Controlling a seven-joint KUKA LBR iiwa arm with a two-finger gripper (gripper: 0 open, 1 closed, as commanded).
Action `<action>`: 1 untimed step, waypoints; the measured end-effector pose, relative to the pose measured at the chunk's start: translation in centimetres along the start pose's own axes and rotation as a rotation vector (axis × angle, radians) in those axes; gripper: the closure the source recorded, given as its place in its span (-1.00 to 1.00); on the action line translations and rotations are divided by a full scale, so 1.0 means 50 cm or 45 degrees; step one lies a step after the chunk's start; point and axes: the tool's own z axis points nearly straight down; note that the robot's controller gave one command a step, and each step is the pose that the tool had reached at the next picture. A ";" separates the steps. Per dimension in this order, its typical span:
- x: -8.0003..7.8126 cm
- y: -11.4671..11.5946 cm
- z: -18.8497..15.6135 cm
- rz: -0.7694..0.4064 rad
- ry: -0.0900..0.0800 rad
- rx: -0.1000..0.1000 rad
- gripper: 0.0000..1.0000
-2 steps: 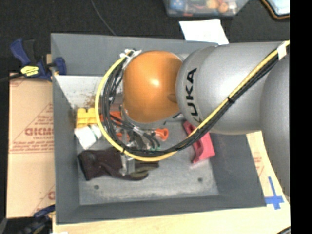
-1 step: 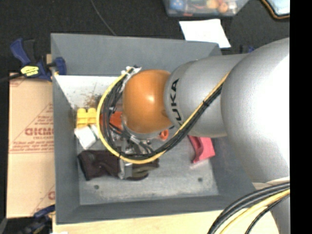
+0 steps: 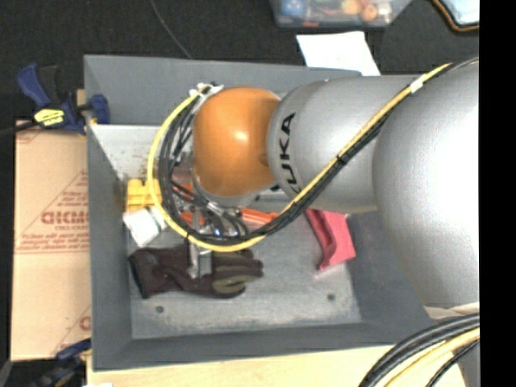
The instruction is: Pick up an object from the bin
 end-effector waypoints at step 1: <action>0.030 -0.032 0.154 0.086 0.019 0.002 -1.00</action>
Offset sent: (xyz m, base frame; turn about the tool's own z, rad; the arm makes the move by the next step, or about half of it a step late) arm 0.0087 -0.0094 -0.0245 0.0336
